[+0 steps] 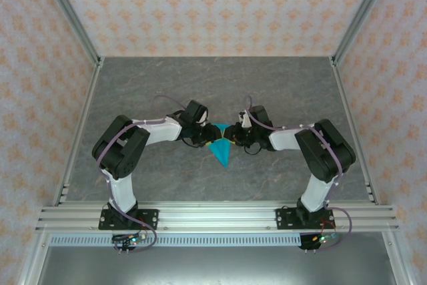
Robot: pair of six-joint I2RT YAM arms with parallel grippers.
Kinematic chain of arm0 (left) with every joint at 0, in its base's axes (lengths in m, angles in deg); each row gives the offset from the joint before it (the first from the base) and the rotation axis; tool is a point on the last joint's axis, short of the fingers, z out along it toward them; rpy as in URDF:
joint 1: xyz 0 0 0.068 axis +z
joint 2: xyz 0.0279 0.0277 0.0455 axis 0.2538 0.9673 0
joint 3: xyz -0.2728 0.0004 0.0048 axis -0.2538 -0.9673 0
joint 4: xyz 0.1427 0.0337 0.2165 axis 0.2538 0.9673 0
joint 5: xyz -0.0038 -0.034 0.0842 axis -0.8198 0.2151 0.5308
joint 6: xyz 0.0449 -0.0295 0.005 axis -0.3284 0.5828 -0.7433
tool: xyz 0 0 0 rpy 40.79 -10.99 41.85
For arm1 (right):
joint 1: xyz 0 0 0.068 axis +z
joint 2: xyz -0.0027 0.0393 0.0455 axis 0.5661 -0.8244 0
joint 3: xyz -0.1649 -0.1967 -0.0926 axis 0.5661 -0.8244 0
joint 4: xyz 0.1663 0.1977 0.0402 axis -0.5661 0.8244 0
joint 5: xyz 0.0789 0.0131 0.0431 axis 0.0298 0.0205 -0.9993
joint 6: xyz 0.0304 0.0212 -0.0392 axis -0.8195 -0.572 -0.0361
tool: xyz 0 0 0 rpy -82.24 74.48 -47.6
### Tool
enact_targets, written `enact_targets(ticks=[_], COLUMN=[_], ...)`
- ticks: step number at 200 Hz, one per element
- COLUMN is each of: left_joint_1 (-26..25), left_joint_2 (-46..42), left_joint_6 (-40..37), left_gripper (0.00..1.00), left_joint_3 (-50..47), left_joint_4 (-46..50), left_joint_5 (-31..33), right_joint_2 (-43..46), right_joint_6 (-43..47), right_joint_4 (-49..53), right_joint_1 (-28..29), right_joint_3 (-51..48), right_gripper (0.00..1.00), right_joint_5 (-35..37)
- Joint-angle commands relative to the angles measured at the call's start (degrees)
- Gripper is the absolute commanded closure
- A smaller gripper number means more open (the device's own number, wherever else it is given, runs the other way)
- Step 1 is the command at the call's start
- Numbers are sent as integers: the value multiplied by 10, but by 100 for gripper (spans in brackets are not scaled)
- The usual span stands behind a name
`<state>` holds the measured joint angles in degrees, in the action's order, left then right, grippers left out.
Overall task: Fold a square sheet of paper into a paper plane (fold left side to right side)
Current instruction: Fourth fold the wing at the center of the table.
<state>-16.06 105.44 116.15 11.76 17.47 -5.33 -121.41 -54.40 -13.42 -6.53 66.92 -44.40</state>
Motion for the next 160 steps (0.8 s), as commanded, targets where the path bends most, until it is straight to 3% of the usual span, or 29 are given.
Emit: enact_targets(ticks=[1, 160], left_joint_1=[-4, -8], left_joint_2=[-1, 2], left_joint_6=[3, 4], left_gripper=[60, 60], left_joint_3=[8, 9], left_joint_4=[0, -1], left_joint_5=[6, 7], right_joint_2=[-11, -42], right_joint_6=[-6, -33], right_joint_4=[-23, -45], right_joint_1=[1, 0], right_joint_3=[1, 3], right_gripper=[79, 86], right_joint_5=[-19, -58])
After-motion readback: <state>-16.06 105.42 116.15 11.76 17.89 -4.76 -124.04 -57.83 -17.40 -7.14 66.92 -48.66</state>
